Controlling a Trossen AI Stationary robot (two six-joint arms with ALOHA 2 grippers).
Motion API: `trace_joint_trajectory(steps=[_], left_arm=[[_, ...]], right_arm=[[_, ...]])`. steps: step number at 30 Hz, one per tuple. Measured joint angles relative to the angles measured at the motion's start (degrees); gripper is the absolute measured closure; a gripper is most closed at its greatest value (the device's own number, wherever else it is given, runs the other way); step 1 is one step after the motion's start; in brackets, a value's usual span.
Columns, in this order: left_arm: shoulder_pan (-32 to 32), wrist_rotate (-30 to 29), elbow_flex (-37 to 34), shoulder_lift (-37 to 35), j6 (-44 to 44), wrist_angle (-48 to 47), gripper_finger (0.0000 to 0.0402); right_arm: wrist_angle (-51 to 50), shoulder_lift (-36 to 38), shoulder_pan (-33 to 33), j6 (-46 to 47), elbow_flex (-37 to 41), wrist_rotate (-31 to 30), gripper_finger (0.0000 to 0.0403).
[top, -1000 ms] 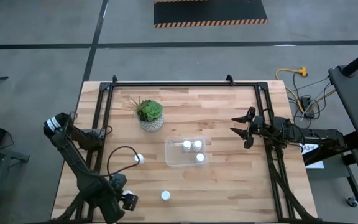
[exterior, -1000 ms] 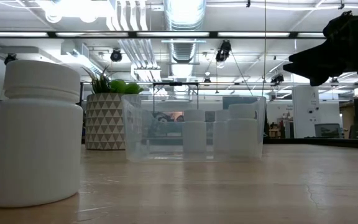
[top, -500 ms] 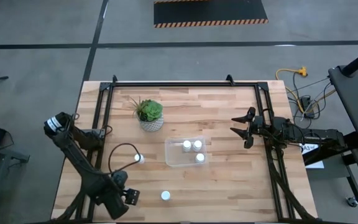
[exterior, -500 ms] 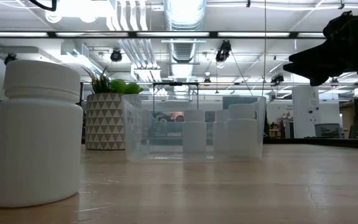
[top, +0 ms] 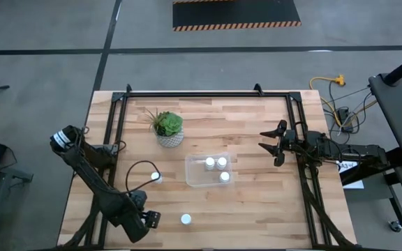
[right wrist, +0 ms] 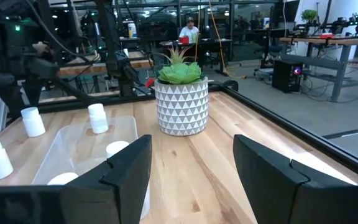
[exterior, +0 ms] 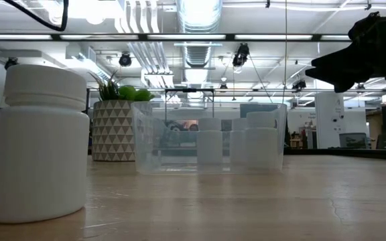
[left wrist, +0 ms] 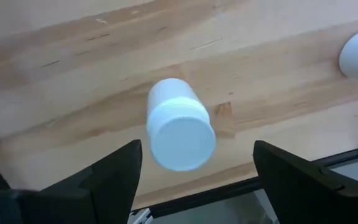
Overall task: Pick and place pill bottles into a basket
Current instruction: Put the white pill bottle into the transparent bin
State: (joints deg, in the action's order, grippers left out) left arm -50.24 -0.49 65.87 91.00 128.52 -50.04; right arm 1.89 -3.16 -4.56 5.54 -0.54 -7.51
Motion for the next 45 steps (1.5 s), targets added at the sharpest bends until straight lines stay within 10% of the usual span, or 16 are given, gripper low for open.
trace_joint_trajectory(steps=[35, 45], left_arm=[[0.8, 3.9, -2.7, 0.5, -0.1, 2.2, 0.0113], [0.8, 4.3, -2.7, 0.5, -0.1, 2.1, 0.0217]], right_arm=[[0.0, 0.0, 0.0, 0.0, 0.0, 0.0, 0.0188], [0.0, 0.0, 0.0, 0.0, 0.0, 0.0, 0.0188]])
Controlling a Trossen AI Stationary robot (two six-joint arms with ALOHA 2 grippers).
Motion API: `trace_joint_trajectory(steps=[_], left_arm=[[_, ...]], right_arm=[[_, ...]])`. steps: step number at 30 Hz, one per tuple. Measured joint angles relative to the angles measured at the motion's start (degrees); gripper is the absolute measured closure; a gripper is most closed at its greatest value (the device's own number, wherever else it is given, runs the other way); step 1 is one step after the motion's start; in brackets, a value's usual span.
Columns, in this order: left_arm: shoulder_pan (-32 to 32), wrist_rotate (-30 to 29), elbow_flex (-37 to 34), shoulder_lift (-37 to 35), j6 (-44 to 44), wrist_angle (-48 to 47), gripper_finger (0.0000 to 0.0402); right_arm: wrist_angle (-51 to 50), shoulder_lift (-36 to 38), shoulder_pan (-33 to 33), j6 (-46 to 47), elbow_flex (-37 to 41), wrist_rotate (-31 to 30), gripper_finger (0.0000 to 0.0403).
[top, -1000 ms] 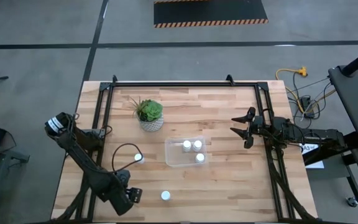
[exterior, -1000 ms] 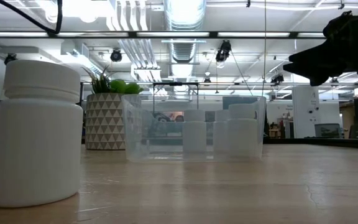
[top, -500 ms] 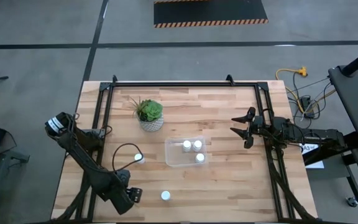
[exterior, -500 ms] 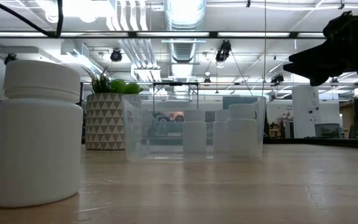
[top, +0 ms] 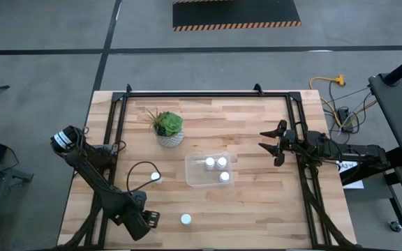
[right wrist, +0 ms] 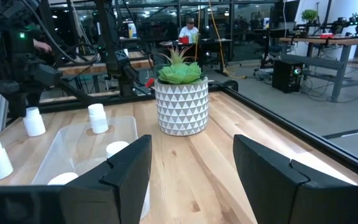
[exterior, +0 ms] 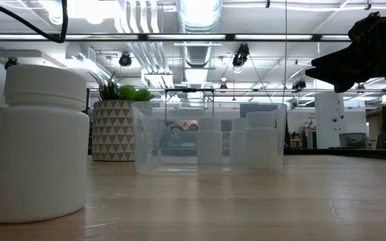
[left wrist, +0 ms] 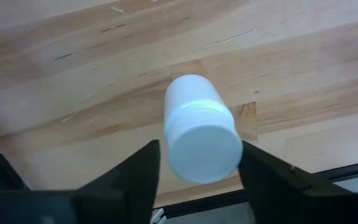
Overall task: Pick and place pill bottles into a basket
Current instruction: Put the white pill bottle into the transparent bin
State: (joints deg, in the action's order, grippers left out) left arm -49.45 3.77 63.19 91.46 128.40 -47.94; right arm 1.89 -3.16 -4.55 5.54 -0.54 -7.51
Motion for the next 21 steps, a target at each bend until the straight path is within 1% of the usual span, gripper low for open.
trace_joint_trajectory(steps=[2, 4, 18, 21], left_arm=[[0.0, 0.0, 0.0, 0.0, 0.0, 0.1, 0.0243], [0.0, 0.0, 0.0, 0.0, -0.3, 0.1, 0.0260], [0.7, 0.9, -0.1, 0.0, 0.2, 0.6, 0.0261], [1.1, 0.1, -0.1, 0.0, 0.3, 0.8, 0.0261]], right_arm=[[0.0, 0.0, 0.0, 0.0, 0.0, 0.0, 0.0188], [0.0, 0.0, 0.0, 0.0, 0.0, 0.0, 0.0188], [0.0, 0.0, 0.0, 0.0, 0.0, 0.0, 0.0188], [0.0, 0.0, 0.0, 0.0, 0.0, 0.0, 0.0188]])
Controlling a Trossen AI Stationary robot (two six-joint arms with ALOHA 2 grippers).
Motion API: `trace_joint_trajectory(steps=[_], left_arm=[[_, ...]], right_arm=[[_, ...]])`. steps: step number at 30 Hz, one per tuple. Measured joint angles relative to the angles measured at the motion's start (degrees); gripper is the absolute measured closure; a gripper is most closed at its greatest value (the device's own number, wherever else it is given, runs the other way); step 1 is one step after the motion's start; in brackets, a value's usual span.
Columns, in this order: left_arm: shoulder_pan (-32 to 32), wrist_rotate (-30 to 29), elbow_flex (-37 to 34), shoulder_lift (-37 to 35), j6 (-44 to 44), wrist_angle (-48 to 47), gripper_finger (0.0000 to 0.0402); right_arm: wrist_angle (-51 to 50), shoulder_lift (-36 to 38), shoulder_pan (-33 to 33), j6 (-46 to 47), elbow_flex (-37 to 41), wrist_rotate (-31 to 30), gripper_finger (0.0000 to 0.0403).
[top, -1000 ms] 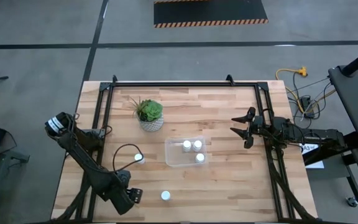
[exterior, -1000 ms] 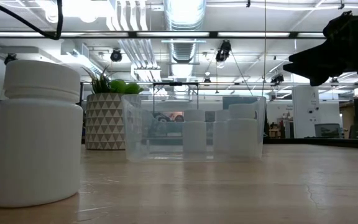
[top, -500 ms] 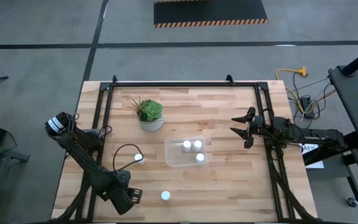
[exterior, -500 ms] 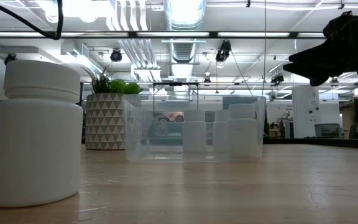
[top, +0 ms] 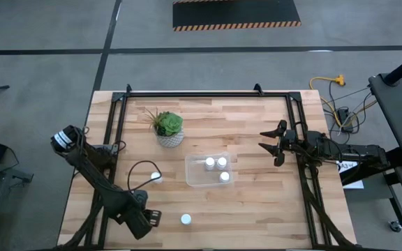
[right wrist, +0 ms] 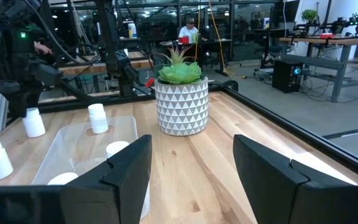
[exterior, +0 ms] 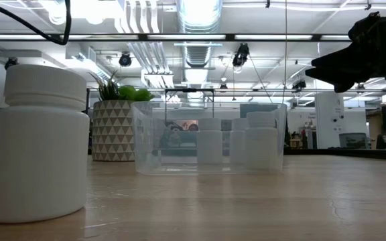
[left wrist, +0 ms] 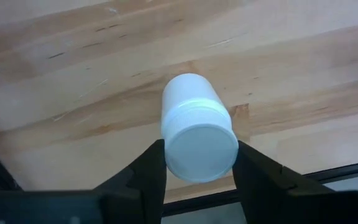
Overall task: Pick and place pill bottles into a basket
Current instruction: Put the white pill bottle into the transparent bin
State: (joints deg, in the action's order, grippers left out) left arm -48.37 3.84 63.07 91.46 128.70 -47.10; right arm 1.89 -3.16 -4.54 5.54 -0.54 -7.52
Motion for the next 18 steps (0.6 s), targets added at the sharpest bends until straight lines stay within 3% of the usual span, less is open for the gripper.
trace_joint_trajectory(steps=[7, 15, 18], left_arm=[[2.2, -5.3, 0.0, 0.0, 0.0, 1.7, 0.0261], [4.5, -21.7, 0.0, -1.3, -1.4, 11.7, 0.0261], [4.8, -25.3, 0.0, -1.6, -1.7, 14.5, 0.0261]], right_arm=[[0.0, 0.0, 0.0, 0.0, 0.0, 0.0, 0.0188], [0.0, 0.0, 0.0, 0.0, 0.0, 0.0, 0.0188], [0.0, 0.0, 0.0, 0.0, 0.0, 0.0, 0.0188]])
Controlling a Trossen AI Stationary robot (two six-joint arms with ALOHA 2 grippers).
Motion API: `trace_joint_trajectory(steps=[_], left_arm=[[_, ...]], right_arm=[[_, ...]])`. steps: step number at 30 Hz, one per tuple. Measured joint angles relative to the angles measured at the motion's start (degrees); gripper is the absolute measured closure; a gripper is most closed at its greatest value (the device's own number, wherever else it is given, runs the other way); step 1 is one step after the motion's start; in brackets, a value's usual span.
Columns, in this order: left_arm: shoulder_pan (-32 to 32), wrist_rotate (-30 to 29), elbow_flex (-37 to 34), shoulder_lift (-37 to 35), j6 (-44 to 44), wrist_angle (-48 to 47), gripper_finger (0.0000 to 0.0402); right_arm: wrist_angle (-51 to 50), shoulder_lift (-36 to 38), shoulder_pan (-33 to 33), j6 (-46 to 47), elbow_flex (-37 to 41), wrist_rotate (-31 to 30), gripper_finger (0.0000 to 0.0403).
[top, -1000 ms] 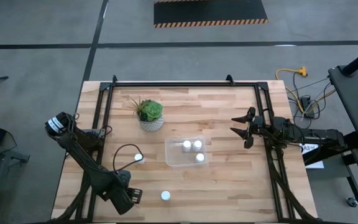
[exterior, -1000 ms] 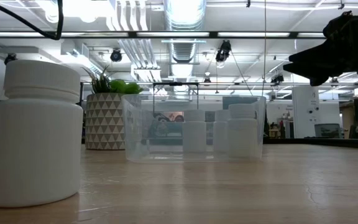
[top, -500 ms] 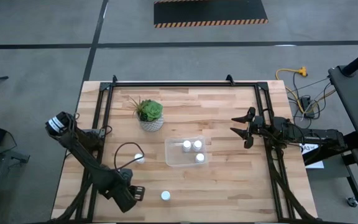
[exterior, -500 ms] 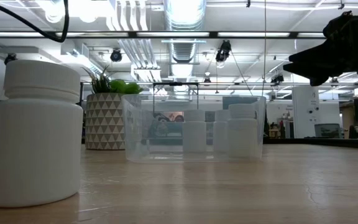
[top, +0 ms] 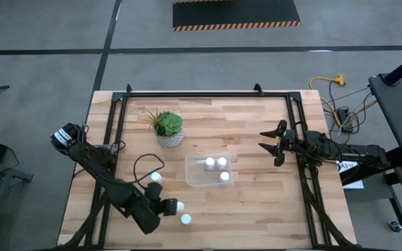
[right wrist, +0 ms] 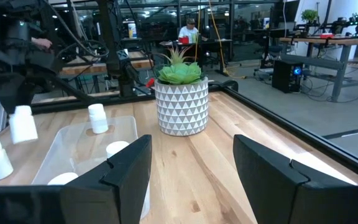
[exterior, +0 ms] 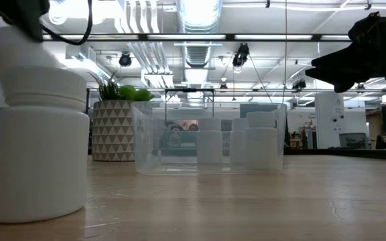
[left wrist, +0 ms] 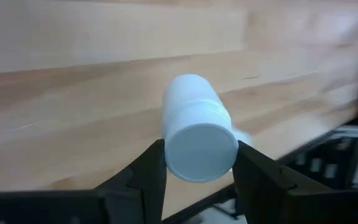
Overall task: Pick and place pill bottles into a basket
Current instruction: Put the white pill bottle into the transparent bin
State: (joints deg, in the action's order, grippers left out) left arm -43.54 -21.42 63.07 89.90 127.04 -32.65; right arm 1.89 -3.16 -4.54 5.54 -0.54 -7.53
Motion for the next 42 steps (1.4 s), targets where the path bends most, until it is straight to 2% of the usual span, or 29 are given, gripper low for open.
trace_joint_trajectory(steps=[5, 9, 14, 19, 27, 35, 42], left_arm=[[0.1, -5.4, 0.0, 0.0, -1.2, 4.2, 0.0261], [0.1, -10.4, 0.0, -0.2, -5.9, 9.5, 0.0261], [0.5, -19.4, 0.0, -1.4, -17.0, 20.0, 0.0261], [1.9, -24.0, -0.5, -4.3, -30.2, 28.8, 0.0261], [5.3, -25.1, -0.7, -11.0, -57.0, 41.3, 0.0261], [6.7, -24.3, 0.9, -15.8, -93.2, 53.8, 0.0261], [8.8, -24.5, 1.6, -18.3, -100.9, 51.2, 0.0261]], right_arm=[[0.0, 0.0, 0.0, 0.0, 0.0, 0.0, 0.0188], [0.0, 0.0, 0.0, 0.0, 0.0, 0.0, 0.0188], [0.0, 0.0, 0.0, 0.0, 0.0, 0.0, 0.0188], [0.0, 0.0, 0.0, 0.0, 0.0, 0.0, 0.0188], [0.0, 0.0, 0.0, 0.0, 0.0, 0.0, 0.0188], [0.0, 0.0, 0.0, 0.0, 0.0, 0.0, 0.0188], [0.0, 0.0, 0.0, 0.0, 0.0, 0.0, 0.0188]])
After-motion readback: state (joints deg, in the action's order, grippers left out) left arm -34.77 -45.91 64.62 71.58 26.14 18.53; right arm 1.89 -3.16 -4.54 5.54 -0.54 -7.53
